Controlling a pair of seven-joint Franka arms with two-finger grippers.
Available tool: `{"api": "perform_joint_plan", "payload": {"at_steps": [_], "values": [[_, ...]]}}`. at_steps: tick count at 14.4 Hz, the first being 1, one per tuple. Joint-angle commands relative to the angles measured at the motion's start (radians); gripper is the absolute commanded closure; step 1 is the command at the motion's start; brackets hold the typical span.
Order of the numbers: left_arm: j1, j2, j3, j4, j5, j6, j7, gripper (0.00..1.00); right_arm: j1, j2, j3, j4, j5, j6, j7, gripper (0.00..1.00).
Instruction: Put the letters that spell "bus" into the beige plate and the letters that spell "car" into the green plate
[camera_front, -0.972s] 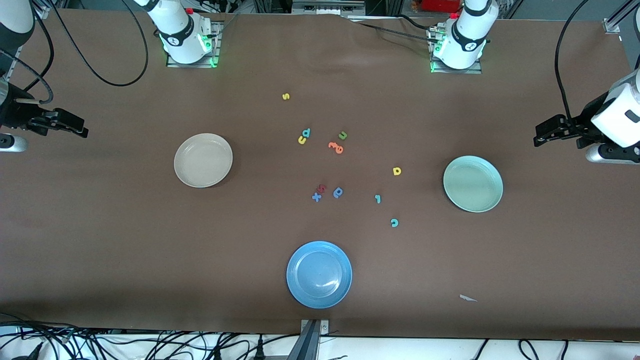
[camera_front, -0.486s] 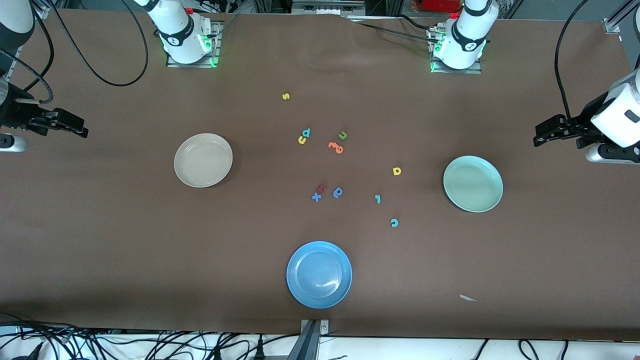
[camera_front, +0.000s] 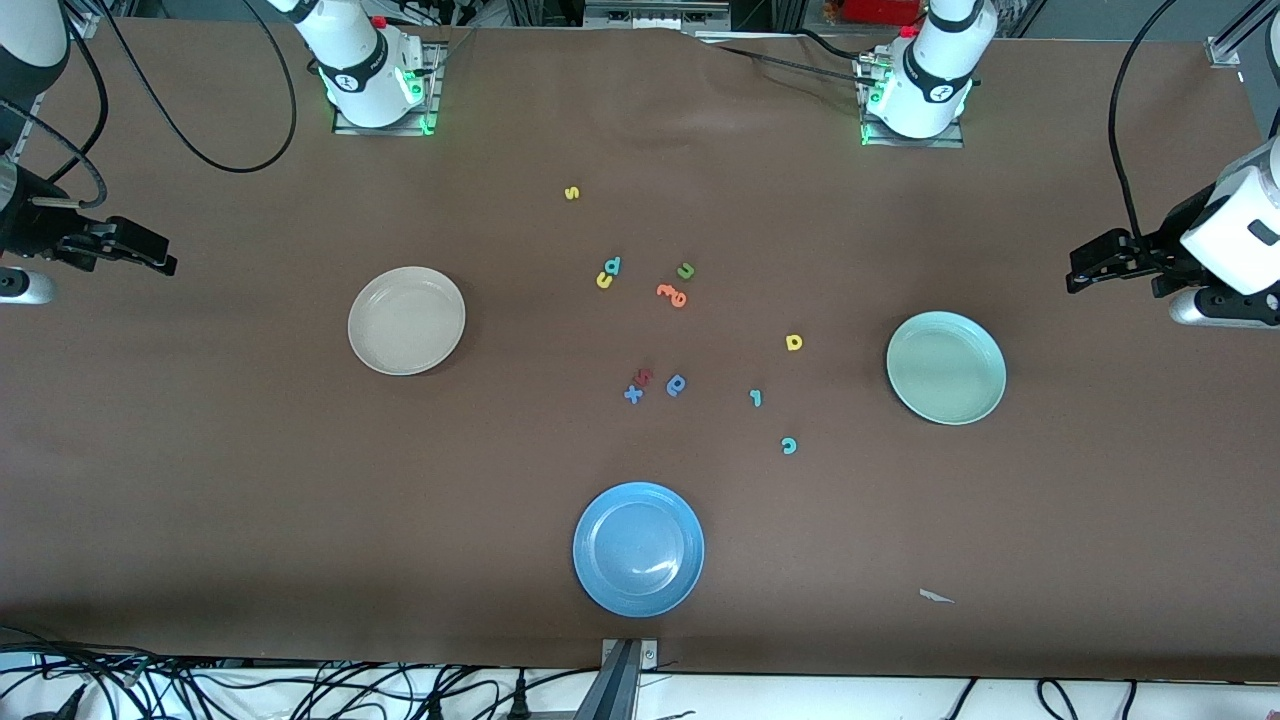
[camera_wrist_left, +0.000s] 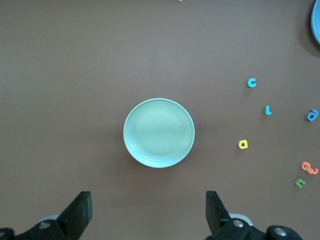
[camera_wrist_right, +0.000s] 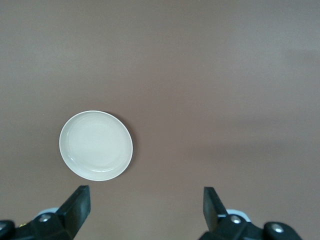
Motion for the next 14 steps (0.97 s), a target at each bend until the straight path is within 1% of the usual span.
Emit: {"api": "perform_joint_plan", "payload": {"at_steps": [1, 11, 14], "values": [[-0.010, 0.009, 0.005, 0.022, 0.034, -0.014, 0.015, 0.00, -0.005, -0.003, 0.001, 0.006, 0.013, -0.014, 0.008, 0.00], [-0.008, 0.010, 0.005, 0.022, 0.036, -0.014, 0.017, 0.00, -0.005, -0.002, 0.001, 0.006, 0.013, -0.014, 0.008, 0.00], [-0.010, 0.010, 0.005, 0.023, 0.034, -0.014, 0.015, 0.00, -0.005, 0.018, 0.001, 0.002, 0.011, -0.011, 0.008, 0.00]]}}
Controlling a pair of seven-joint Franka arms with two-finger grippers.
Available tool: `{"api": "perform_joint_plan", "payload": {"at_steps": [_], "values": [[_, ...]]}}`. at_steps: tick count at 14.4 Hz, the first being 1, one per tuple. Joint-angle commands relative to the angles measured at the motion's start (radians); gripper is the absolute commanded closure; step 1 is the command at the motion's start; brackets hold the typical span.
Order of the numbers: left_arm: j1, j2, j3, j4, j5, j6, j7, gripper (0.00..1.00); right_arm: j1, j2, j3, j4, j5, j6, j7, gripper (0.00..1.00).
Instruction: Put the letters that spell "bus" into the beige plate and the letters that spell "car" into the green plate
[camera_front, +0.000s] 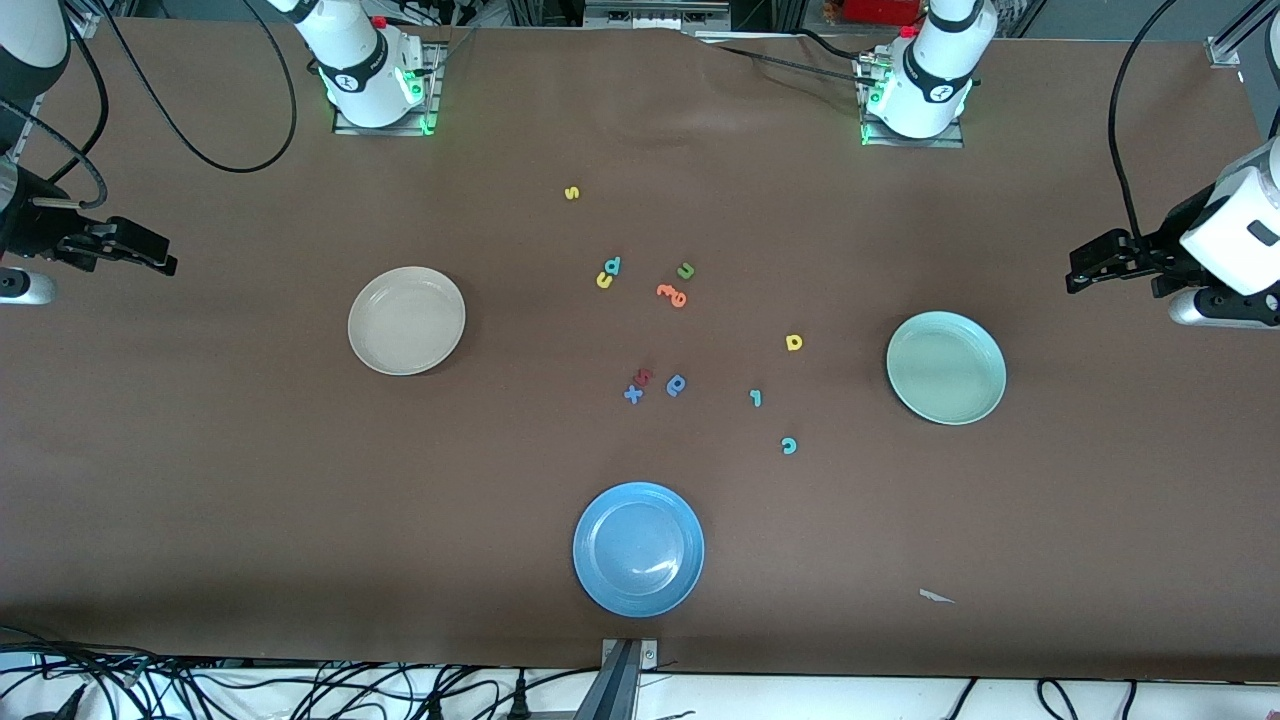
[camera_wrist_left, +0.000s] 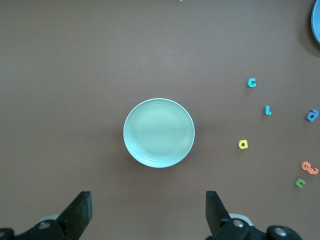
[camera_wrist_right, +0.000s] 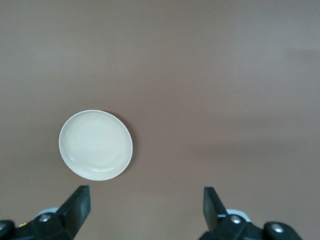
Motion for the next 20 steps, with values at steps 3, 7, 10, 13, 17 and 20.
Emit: {"api": "perform_joint_plan", "payload": {"at_steps": [3, 7, 10, 13, 17, 20], "values": [[-0.008, 0.010, 0.005, 0.023, 0.033, -0.014, 0.014, 0.00, -0.005, 0.022, 0.002, 0.005, 0.011, -0.003, 0.008, 0.00], [-0.005, 0.010, 0.006, 0.023, 0.028, -0.011, 0.014, 0.00, -0.001, 0.042, 0.006, -0.011, 0.008, 0.031, 0.034, 0.00], [-0.005, 0.010, 0.006, 0.023, 0.027, -0.011, 0.012, 0.00, 0.024, 0.088, 0.022, -0.032, -0.003, 0.110, 0.133, 0.00], [-0.006, 0.011, 0.006, 0.022, 0.027, -0.008, 0.011, 0.00, 0.033, 0.149, 0.058, -0.063, -0.001, 0.235, 0.238, 0.00], [-0.013, 0.057, 0.005, 0.014, -0.060, -0.001, 0.018, 0.00, 0.084, 0.219, 0.098, -0.136, -0.001, 0.413, 0.455, 0.00], [-0.069, 0.115, 0.002, 0.002, -0.075, 0.052, -0.001, 0.00, 0.093, 0.189, 0.098, -0.120, -0.003, 0.373, 0.467, 0.00]]}}
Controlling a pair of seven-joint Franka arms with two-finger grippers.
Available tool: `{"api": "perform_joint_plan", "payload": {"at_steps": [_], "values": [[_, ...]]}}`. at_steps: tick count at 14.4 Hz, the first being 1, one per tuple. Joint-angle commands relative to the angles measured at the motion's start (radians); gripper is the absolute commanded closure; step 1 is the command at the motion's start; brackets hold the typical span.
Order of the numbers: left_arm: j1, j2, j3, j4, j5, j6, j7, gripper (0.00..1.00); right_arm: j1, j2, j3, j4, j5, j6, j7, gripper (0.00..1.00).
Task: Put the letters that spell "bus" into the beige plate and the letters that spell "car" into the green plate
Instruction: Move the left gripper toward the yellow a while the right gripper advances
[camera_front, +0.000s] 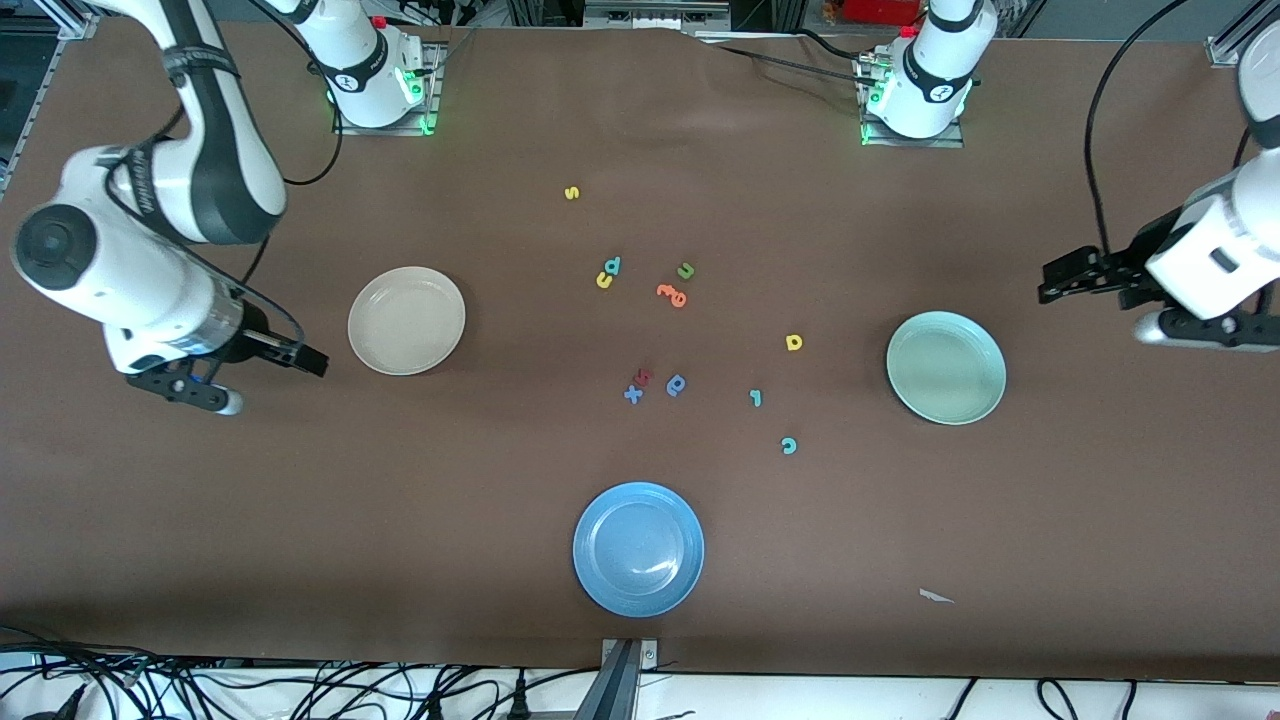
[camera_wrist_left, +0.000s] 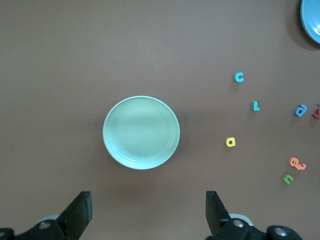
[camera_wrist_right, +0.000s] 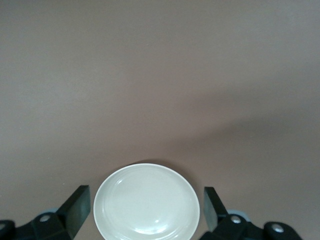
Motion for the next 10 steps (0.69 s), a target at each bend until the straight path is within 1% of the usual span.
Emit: {"api": "perform_joint_plan", "payload": {"at_steps": [1, 3, 4, 6, 10], "values": [[-0.050, 0.059, 0.000, 0.004, -0.018, 0.044, -0.025, 0.00, -0.007, -0.080, -0.002, 0.006, -0.002, -0.080, 0.012, 0.00], [-0.096, 0.072, -0.004, -0.036, -0.018, 0.104, -0.093, 0.00, -0.017, -0.140, -0.007, 0.009, -0.004, -0.170, -0.010, 0.00], [-0.120, 0.074, -0.006, -0.079, -0.018, 0.138, -0.134, 0.00, -0.015, -0.150, -0.016, 0.015, -0.005, -0.209, -0.031, 0.00], [-0.165, 0.072, -0.007, -0.148, -0.018, 0.215, -0.185, 0.00, -0.015, -0.154, -0.017, 0.038, -0.010, -0.267, -0.042, 0.00], [-0.249, 0.072, -0.006, -0.283, -0.017, 0.383, -0.317, 0.00, -0.017, -0.152, -0.031, 0.079, -0.011, -0.315, -0.094, 0.00]]}}
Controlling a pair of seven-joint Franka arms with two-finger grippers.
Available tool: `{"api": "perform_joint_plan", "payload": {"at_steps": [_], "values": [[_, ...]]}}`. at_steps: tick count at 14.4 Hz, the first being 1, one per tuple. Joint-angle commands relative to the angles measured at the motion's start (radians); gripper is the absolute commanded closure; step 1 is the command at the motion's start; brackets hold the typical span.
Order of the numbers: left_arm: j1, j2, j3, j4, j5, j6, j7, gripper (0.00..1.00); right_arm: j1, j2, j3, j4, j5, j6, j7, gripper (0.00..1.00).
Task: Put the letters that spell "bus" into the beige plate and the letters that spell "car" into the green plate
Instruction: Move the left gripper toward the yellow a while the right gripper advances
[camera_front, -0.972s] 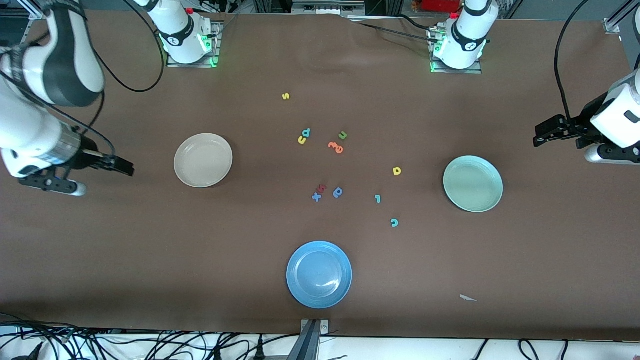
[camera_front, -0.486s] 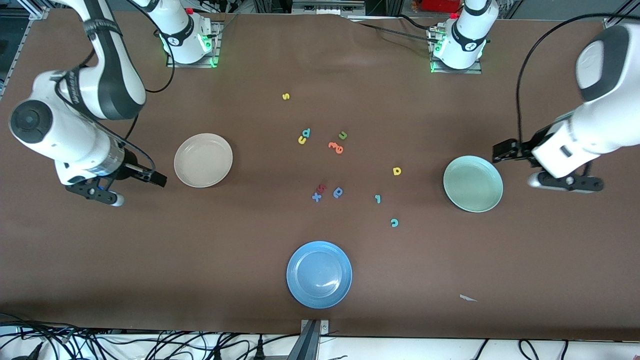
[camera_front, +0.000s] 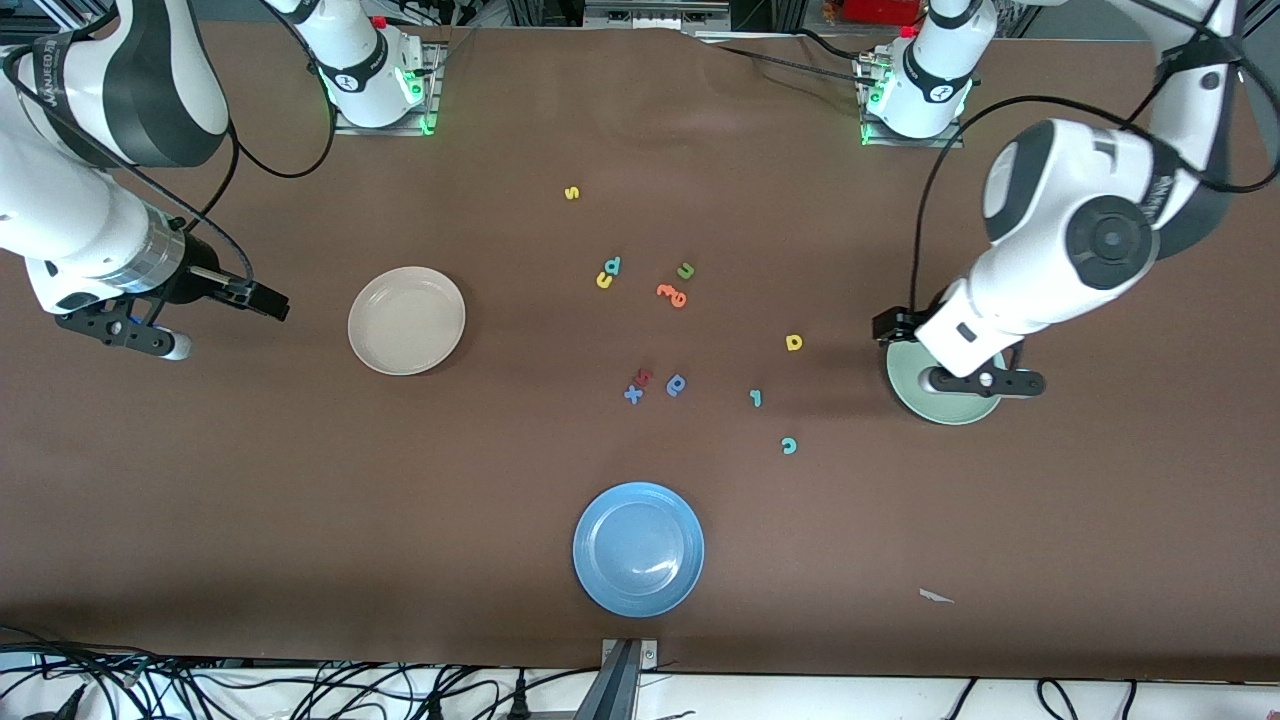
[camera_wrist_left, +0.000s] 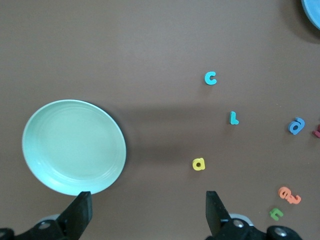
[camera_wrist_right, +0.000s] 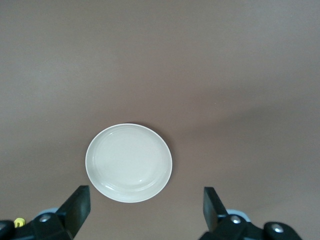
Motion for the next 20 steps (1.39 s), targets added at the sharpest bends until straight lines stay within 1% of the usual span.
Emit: {"api": "perform_joint_plan", "payload": {"at_steps": [1, 3, 5, 6, 7, 9, 10, 13, 15, 16, 17, 18, 20], "values": [[-0.056, -0.024, 0.010, -0.120, -0.012, 0.133, -0.086, 0.00, -0.014, 0.017, -0.004, 0.072, 0.003, -0.046, -0.045, 0.00], [-0.086, -0.018, 0.004, -0.199, -0.012, 0.238, -0.108, 0.00, -0.020, 0.014, -0.009, 0.097, 0.004, -0.101, -0.065, 0.00], [-0.099, -0.015, -0.015, -0.313, -0.012, 0.415, -0.140, 0.00, -0.020, 0.006, -0.009, 0.103, 0.007, -0.132, -0.060, 0.00], [-0.099, -0.002, -0.032, -0.342, -0.012, 0.478, -0.166, 0.00, -0.020, 0.007, -0.010, 0.105, 0.006, -0.132, -0.059, 0.00], [-0.101, 0.027, -0.050, -0.350, -0.011, 0.512, -0.206, 0.00, -0.020, 0.007, -0.010, 0.105, 0.003, -0.132, -0.068, 0.00], [-0.115, 0.077, -0.072, -0.350, 0.000, 0.569, -0.293, 0.00, -0.022, 0.015, -0.030, 0.109, 0.030, -0.116, -0.072, 0.00], [-0.122, 0.097, -0.072, -0.350, 0.002, 0.583, -0.307, 0.00, -0.017, 0.030, -0.024, 0.112, 0.064, -0.119, -0.092, 0.00], [-0.136, 0.129, -0.072, -0.355, 0.002, 0.598, -0.309, 0.00, -0.016, 0.040, -0.024, 0.114, 0.082, -0.143, -0.224, 0.00], [-0.138, 0.155, -0.073, -0.396, 0.002, 0.680, -0.311, 0.00, 0.032, 0.049, -0.012, 0.111, 0.079, -0.149, -0.232, 0.00], [-0.138, 0.155, -0.075, -0.428, 0.003, 0.717, -0.307, 0.00, 0.047, 0.067, -0.012, 0.122, 0.079, -0.148, -0.232, 0.00], [-0.138, 0.154, -0.075, -0.439, 0.005, 0.733, -0.306, 0.01, 0.052, 0.067, -0.010, 0.126, 0.078, -0.149, -0.233, 0.00], [-0.138, 0.155, -0.076, -0.441, 0.005, 0.733, -0.306, 0.02, 0.055, 0.067, -0.001, 0.126, 0.078, -0.155, -0.223, 0.00], [-0.138, 0.164, -0.076, -0.447, 0.005, 0.736, -0.304, 0.09, 0.081, 0.069, 0.045, 0.117, 0.081, -0.157, -0.209, 0.00]]}}
